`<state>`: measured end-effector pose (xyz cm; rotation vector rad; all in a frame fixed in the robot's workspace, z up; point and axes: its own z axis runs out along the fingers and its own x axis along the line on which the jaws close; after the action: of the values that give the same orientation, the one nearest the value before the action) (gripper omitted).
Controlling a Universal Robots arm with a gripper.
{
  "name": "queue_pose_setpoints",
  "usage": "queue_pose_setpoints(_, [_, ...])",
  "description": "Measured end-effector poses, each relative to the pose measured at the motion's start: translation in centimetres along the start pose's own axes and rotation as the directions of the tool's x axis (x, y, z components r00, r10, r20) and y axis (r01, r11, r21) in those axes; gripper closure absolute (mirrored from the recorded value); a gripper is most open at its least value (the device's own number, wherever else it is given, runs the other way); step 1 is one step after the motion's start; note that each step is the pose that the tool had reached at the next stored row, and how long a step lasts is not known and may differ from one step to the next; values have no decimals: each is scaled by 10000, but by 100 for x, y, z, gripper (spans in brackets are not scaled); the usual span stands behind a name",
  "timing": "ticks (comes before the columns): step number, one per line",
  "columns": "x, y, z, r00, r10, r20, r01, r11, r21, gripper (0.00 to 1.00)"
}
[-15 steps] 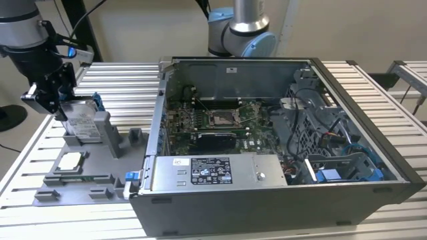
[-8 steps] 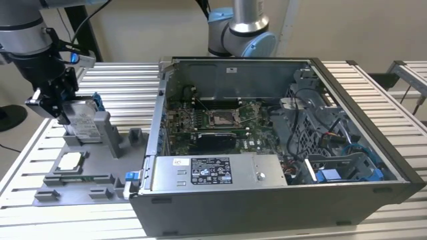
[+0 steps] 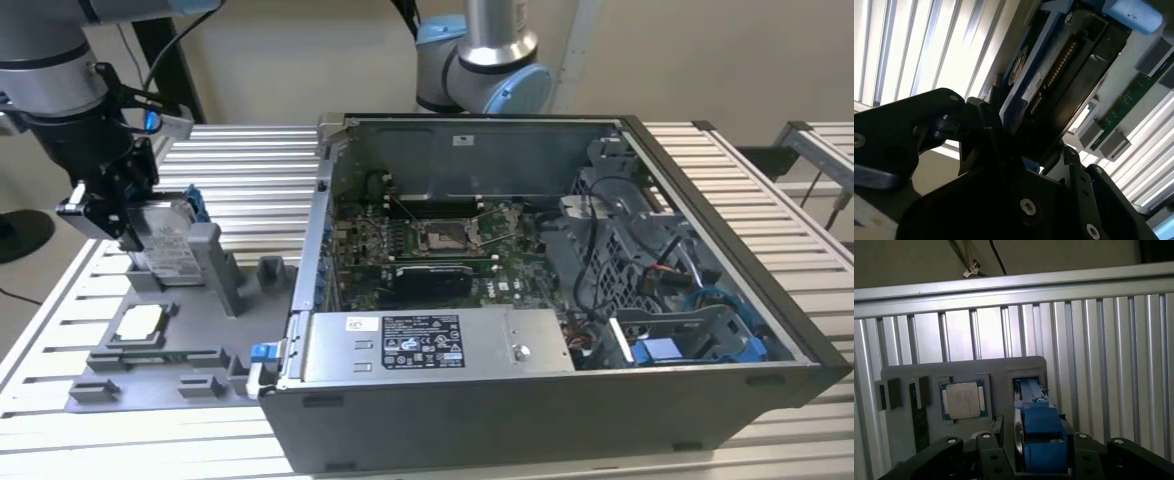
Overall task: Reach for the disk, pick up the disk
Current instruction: 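Pick up the disk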
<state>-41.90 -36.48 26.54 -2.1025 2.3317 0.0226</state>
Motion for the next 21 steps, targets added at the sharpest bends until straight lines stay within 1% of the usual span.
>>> queue_pose_setpoints(2, [0,0,1,10000,-1,1,1,10000,1,0])
queue_pose_setpoints(3, [0,0,1,10000,-1,1,1,10000,1,100])
queue_pose_setpoints(21, [0,0,-2,10000,0,2,0,10000,2,100])
